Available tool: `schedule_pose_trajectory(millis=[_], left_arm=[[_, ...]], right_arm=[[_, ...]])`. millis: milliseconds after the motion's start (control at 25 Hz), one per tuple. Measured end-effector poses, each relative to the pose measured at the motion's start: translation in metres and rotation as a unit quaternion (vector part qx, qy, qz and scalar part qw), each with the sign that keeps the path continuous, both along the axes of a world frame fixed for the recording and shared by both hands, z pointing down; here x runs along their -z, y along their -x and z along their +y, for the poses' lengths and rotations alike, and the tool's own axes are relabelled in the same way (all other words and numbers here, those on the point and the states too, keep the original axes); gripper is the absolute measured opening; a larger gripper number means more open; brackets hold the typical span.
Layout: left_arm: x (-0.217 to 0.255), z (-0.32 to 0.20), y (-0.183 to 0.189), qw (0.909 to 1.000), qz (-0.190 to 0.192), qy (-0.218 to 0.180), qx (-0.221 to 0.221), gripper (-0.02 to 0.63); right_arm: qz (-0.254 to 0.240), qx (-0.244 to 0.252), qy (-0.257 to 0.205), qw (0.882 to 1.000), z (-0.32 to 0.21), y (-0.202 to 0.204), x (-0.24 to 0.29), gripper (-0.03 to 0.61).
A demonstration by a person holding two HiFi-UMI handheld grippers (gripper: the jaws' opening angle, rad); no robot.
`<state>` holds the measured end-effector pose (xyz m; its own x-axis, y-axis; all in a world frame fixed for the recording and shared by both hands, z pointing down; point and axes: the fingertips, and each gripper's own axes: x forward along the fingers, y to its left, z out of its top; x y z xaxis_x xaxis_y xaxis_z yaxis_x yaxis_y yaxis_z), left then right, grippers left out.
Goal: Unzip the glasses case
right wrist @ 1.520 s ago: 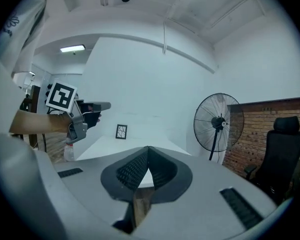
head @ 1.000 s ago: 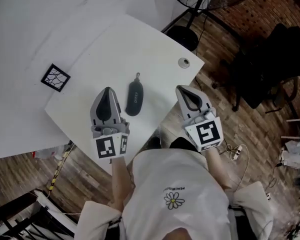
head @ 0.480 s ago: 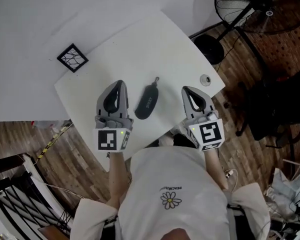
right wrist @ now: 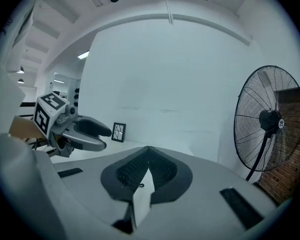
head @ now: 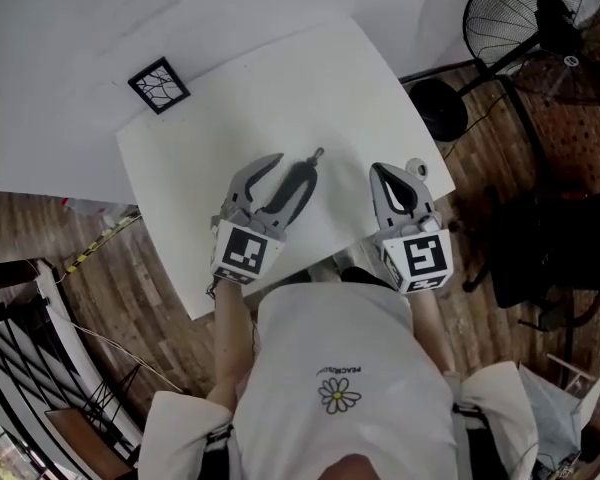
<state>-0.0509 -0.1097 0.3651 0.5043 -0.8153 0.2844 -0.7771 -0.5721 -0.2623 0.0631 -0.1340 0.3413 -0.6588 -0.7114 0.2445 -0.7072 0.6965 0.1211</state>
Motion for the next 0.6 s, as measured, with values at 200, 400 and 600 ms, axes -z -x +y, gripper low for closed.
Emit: schedule_pose_trajectory(millis=[200, 400, 600], left_arm=[[-0.056, 0.007, -0.002, 0.989, -0.066, 0.106, -0.08, 0.229], [-0.127, 0.033, 0.055, 0.9648, -0.129, 0.223, -0.053, 0.227], [-0.165, 0.058, 0.084, 0.9361, -0.166, 0.303, -0.067, 0.158]], right_arm=[[0.013, 0.012, 0.017, 1.0, 0.006, -0.013, -0.014, 0.006], [0.025, 0.007, 0.037, 0.999, 0.008, -0.024, -0.03, 0.006], [0.039, 0.02, 0.045, 0.998, 0.011, -0.017, -0.038, 0.006]])
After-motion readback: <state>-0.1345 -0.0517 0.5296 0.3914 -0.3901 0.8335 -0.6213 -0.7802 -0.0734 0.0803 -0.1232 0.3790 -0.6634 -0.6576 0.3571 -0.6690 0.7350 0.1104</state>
